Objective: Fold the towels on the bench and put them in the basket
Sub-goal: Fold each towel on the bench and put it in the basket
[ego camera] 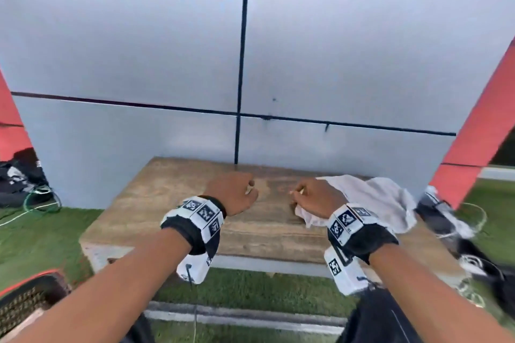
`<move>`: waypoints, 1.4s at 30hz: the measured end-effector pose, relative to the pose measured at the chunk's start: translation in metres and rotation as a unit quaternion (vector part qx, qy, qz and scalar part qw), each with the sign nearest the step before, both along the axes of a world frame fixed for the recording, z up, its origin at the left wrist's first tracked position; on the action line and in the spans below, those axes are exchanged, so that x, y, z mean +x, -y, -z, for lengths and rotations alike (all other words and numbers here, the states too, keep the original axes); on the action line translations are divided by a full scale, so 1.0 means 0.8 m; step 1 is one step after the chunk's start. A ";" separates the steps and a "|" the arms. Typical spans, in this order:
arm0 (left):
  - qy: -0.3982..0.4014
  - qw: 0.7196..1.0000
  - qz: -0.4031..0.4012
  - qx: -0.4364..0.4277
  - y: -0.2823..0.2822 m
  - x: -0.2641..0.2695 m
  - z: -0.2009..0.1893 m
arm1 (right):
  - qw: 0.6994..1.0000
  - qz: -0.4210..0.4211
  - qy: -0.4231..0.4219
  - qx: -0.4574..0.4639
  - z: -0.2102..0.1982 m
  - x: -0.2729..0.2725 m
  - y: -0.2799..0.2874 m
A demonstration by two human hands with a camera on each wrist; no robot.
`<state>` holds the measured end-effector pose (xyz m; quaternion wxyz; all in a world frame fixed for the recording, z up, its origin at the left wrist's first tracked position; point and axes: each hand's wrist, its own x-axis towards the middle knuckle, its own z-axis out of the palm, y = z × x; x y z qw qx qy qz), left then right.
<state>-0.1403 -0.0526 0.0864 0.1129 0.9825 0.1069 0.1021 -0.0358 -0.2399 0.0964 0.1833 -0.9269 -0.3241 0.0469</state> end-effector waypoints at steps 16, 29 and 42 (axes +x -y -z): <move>-0.022 0.987 0.159 0.010 0.148 0.226 0.133 | 0.980 0.162 0.006 -0.118 0.128 0.149 0.129; -0.043 0.967 0.228 0.103 0.166 0.306 0.179 | 0.973 0.143 0.068 -0.168 0.198 0.197 0.123; 0.102 0.969 0.211 0.076 0.180 0.300 0.112 | 0.962 0.128 0.214 -0.112 0.080 0.182 0.154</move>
